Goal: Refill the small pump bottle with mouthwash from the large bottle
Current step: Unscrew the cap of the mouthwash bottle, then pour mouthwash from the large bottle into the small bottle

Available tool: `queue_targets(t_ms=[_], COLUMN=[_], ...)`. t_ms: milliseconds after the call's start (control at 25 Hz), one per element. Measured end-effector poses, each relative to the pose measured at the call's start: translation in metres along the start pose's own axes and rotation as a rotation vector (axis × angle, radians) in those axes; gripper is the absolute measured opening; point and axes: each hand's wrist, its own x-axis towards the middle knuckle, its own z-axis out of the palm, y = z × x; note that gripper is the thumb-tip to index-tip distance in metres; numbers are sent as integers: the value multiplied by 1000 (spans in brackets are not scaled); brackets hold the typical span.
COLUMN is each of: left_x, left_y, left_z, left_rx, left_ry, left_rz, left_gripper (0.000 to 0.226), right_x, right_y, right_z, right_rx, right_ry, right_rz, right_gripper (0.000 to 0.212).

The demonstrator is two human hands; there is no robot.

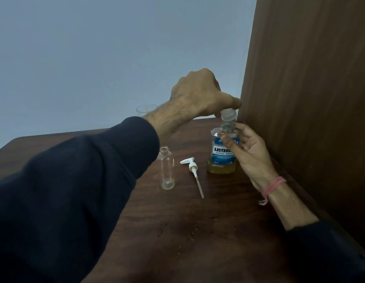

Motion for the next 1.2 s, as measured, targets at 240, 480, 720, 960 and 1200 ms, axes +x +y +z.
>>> queue_targets(t_ms=[240,480,720,960,1200], left_x=[-26,-69,-141,-178,-182], left_y=[-22,-100,-207,-239,-229], left_z=[-19,-39,-8,29,33], left_rx=[-694,-1359,-1587,-526,-129], left_ry=[-32,-98,77,253,182], left_rz=[-178,-318,-470,-225,-156], left_gripper=[27,35,39,22,34], right_x=[-2,1,1,-2,-4], right_y=[-1,5,3,1,5], right_z=[0,-3,-1,1,0], right_rx=[16,75,52,54,14], right_ry=[-22,-39,-25,-6,-16], right_rz=[-8,-53,-30,-56,-77], right_gripper=[47,50,58,53,68])
